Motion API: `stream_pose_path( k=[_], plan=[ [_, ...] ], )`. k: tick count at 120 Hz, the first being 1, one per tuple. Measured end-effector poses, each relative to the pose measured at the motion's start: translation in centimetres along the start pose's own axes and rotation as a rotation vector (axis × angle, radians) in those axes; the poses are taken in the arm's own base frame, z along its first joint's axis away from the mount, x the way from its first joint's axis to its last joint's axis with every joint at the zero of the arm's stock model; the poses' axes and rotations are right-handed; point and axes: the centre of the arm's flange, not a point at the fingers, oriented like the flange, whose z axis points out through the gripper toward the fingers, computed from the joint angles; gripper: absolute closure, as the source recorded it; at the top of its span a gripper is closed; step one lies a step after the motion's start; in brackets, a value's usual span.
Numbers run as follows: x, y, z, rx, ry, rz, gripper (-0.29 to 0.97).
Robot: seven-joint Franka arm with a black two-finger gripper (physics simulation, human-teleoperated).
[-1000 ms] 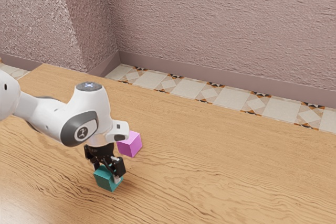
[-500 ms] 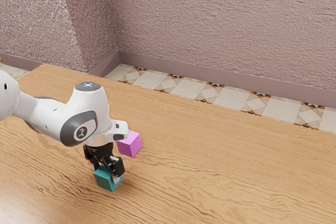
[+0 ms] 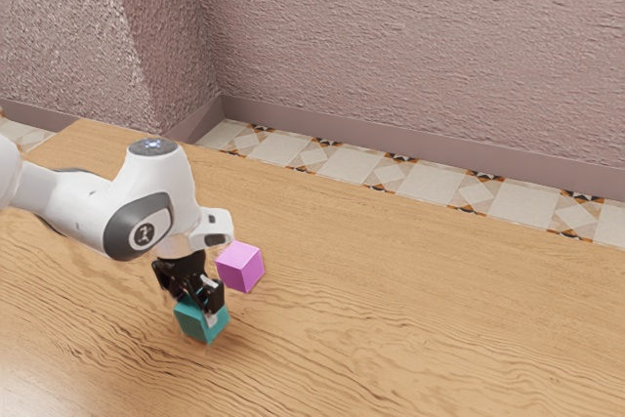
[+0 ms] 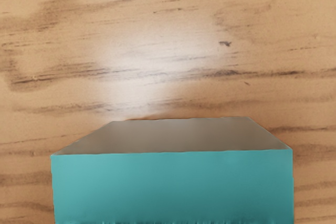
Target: Pick up the blue block with one arm, and put the blue block on the pink block with one arm
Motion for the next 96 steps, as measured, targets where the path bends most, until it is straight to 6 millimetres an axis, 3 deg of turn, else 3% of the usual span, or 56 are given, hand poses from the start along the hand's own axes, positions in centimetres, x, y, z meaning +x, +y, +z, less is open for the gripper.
stream_pose_path(
  k=[8, 14, 29, 42, 75, 96],
  plan=[
    [0.4, -0.1, -1.8, 0.004, 0.031, -0.004, 0.37],
    [1.1, 0.0, -4.4, 0.007, 0.073, -0.006, 0.4],
    [3.6, 0.2, -10.0, 0.014, 0.15, -0.009, 0.42],
    [5.7, 0.2, -13.4, 0.019, 0.174, -0.012, 0.42],
    [9.7, -2.5, -12.3, 0.045, 0.084, -0.04, 0.43],
    [10.9, -4.1, -11.1, 0.055, 0.044, -0.057, 0.44]
  ],
)
